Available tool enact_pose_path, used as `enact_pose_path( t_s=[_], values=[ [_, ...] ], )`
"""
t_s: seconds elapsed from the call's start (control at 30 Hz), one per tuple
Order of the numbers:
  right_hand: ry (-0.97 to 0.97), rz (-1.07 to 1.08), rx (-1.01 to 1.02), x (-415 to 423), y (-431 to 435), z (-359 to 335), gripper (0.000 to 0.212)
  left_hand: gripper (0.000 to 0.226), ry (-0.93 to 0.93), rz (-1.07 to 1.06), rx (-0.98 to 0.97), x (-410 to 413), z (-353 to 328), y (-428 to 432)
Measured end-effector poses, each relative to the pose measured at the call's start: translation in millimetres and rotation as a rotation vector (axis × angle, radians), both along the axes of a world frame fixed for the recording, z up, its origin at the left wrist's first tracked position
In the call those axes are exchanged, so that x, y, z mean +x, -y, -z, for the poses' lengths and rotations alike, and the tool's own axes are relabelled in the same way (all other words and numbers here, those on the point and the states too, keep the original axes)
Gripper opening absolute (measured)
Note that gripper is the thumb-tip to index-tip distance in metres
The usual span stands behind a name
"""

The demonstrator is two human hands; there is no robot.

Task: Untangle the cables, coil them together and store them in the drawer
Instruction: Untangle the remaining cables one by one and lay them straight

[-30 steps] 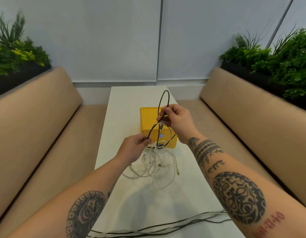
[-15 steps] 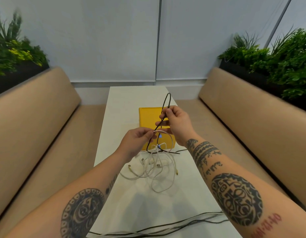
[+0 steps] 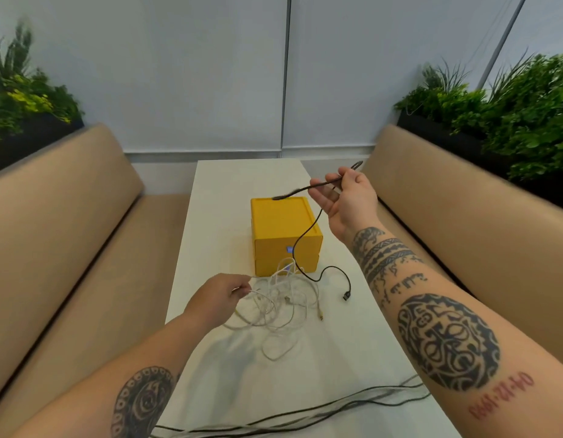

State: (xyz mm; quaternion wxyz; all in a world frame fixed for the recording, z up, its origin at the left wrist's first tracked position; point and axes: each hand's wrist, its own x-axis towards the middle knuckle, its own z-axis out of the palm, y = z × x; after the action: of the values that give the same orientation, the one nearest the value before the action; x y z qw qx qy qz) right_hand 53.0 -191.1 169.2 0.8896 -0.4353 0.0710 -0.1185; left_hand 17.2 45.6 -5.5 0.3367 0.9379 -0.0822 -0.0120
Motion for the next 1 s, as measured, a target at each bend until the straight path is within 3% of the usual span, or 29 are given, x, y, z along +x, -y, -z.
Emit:
enact_pose_path(
  t_s=[0.1, 0.17, 0.33, 0.5, 0.6, 0.7, 0.77, 0.83, 0.9, 1.0],
  values=[
    [0.003, -0.016, 0.005, -3, -2, 2, 0.021, 0.026, -0.056, 0.005, 0.021, 2, 5, -3],
    [0.004, -0.025, -0.009, -6, -5, 4, 0.022, 0.029, -0.034, -0.028, -0.063, 4, -2, 2],
    [-0.007, -0.066, -0.073, -15, -12, 16, 0.024, 0.03, 0.277, -0.151, -0.433, 8, -60, 30],
    [-0.027, -0.123, -0.001, -23, -19, 26, 0.023, 0.026, 0.165, 0.135, -0.504, 12, -108, 58],
    [-0.04, -0.157, -0.014, -25, -12, 24, 0.023, 0.028, 0.209, 0.105, -0.49, 17, -119, 58],
    [-0.165, -0.1, -0.299, -25, 0, 27, 0.027, 0.026, 0.272, 0.121, -0.418, 18, -130, 52],
    [-0.246, 0.074, -0.588, -24, 6, 32, 0.047, 0.026, 0.278, 0.141, -0.367, 20, -141, 51],
    [-0.071, 0.314, -0.927, -24, 9, 35, 0.054, 0.026, 0.28, 0.158, -0.302, 21, -151, 51],
    [0.226, 0.403, -1.295, -27, 5, 32, 0.037, 0.025, 0.293, 0.168, -0.258, 21, -161, 52],
    [0.337, 0.107, -1.684, -28, -3, 19, 0.032, 0.023, 0.323, 0.161, -0.237, 24, -169, 52]
  ],
)
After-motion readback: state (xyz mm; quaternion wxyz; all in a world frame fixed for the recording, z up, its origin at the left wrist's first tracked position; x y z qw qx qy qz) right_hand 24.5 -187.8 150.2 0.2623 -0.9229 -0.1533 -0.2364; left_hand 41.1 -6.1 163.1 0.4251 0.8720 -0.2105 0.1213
